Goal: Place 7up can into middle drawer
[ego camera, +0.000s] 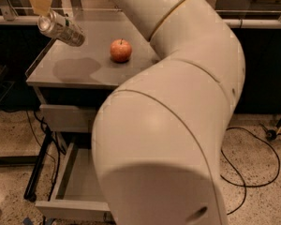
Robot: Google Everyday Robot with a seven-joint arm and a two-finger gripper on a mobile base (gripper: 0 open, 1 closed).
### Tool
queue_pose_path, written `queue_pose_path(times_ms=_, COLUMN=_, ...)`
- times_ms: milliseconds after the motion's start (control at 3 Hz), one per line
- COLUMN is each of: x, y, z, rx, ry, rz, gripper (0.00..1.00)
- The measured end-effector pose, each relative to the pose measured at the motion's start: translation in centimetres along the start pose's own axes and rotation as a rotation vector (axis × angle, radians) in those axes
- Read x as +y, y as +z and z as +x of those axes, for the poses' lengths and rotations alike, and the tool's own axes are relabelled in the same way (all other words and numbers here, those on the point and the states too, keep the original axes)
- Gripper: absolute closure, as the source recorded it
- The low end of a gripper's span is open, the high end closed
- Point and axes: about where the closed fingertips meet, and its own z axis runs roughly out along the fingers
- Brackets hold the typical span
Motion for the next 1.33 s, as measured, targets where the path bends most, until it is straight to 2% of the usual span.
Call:
queue_pose_path(times_ms=333, x=0.1, y=0.0, z=0.0, rx=0.000, ry=0.001, rz=-0.001, gripper=1.00)
queue_pose_path(times_ms=667, x=2.8, y=-1.6, z=0.6, rx=0.014, ry=0.048, rz=-0.023, gripper=1.00)
queue_pose_path(times_ms=1000, x=6.8, y=-4.7, z=1.0, rx=-0.001, ry=0.126, rz=-0.018, gripper=1.00)
queue_pose_path(times_ms=1333, x=12.5, y=-4.6, z=2.6, rx=0.031, ry=0.193, rz=-0.044, gripper=1.00)
